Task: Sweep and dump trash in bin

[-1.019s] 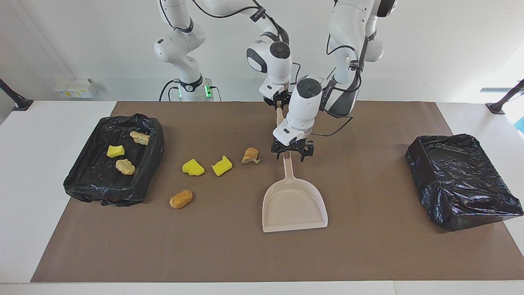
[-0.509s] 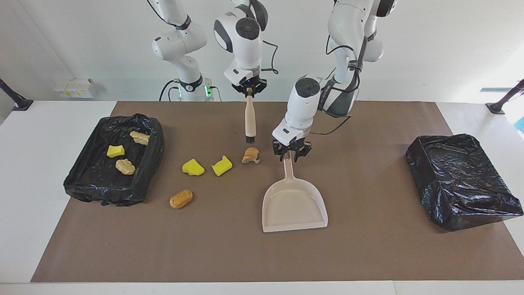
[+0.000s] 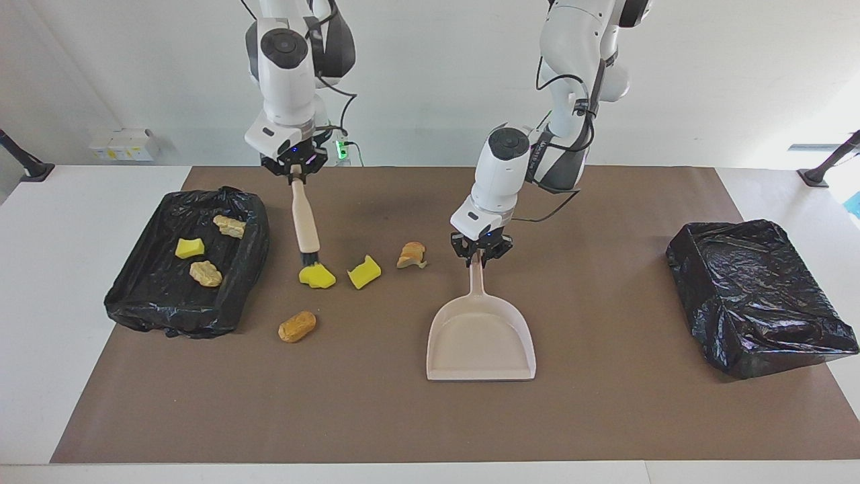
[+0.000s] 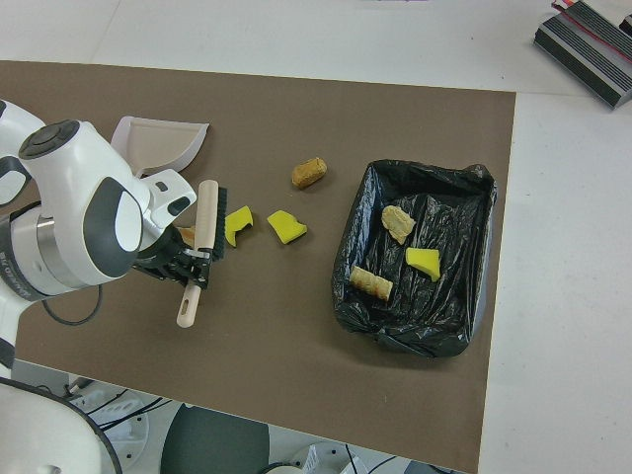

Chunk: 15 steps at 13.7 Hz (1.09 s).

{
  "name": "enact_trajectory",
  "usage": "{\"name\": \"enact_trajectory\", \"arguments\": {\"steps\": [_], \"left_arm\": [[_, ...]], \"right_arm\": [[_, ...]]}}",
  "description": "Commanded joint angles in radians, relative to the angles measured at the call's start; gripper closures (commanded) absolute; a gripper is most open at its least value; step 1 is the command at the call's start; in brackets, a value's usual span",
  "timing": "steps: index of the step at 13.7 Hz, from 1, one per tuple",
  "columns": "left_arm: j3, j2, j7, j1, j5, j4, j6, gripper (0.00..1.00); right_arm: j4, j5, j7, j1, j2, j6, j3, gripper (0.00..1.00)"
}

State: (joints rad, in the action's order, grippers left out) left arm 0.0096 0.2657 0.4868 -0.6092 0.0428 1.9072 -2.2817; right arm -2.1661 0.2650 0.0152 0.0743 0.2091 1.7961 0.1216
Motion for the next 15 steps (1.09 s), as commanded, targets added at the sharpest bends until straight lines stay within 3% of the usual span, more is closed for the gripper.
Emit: {"name": "enact_trajectory", "arguments": {"steps": [1, 4, 9, 15], "left_arm": [[0.006, -0.032, -0.231, 0.060, 0.006, -0.023, 0.078, 1.00], [0.003, -0.054, -0.538, 0.143, 0.008, -0.033, 0.096, 1.00], [0.004, -0.060, -1.082, 0.235, 0.008, -0.030, 0.132, 1.00], [0.010, -0.092, -1.480, 0.243, 0.006, -0.019, 0.316, 1.00]], "right_arm": [[0.246, 0.165, 0.035, -0.054, -0.276, 0.011, 0.018, 1.00], [0.374, 0.305, 0.069, -0.107, -0.422, 0.051, 0.024, 1.00], [0.382, 0.239, -0.052, -0.065, -0.523, 0.057, 0.027, 1.00], [0.258, -0.019, -0.104, -0.004, -0.464, 0.020, 0.029, 1.00]]}}
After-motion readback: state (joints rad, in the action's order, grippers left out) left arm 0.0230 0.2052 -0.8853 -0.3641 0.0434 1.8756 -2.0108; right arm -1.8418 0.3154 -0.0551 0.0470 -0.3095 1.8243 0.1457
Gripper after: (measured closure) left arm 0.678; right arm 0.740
